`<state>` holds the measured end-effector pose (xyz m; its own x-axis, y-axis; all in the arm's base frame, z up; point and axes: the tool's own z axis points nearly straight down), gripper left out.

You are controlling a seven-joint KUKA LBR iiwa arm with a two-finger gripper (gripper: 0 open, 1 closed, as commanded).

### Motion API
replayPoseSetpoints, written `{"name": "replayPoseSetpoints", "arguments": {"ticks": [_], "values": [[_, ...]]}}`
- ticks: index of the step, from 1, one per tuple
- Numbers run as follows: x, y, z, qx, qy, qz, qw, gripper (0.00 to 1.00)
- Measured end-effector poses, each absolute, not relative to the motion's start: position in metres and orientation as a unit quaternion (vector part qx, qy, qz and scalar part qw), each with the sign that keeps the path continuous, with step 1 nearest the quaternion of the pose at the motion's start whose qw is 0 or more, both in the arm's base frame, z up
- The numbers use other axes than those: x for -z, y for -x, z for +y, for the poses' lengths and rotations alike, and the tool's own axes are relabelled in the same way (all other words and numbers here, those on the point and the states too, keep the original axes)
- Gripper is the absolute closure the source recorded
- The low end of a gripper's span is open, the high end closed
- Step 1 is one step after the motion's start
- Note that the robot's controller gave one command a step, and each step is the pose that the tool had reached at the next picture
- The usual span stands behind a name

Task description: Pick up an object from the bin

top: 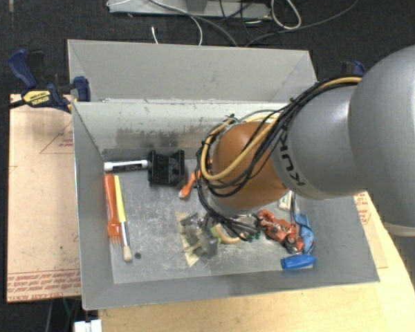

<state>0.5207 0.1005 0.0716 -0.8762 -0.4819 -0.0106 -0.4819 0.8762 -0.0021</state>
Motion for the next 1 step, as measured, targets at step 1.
{"name": "replayPoseSetpoints", "arguments": {"ticks": [1], "values": [[-0.0717,-0.5207,0.1005,0.0,0.249,0.969,0.005,1.0]]}}
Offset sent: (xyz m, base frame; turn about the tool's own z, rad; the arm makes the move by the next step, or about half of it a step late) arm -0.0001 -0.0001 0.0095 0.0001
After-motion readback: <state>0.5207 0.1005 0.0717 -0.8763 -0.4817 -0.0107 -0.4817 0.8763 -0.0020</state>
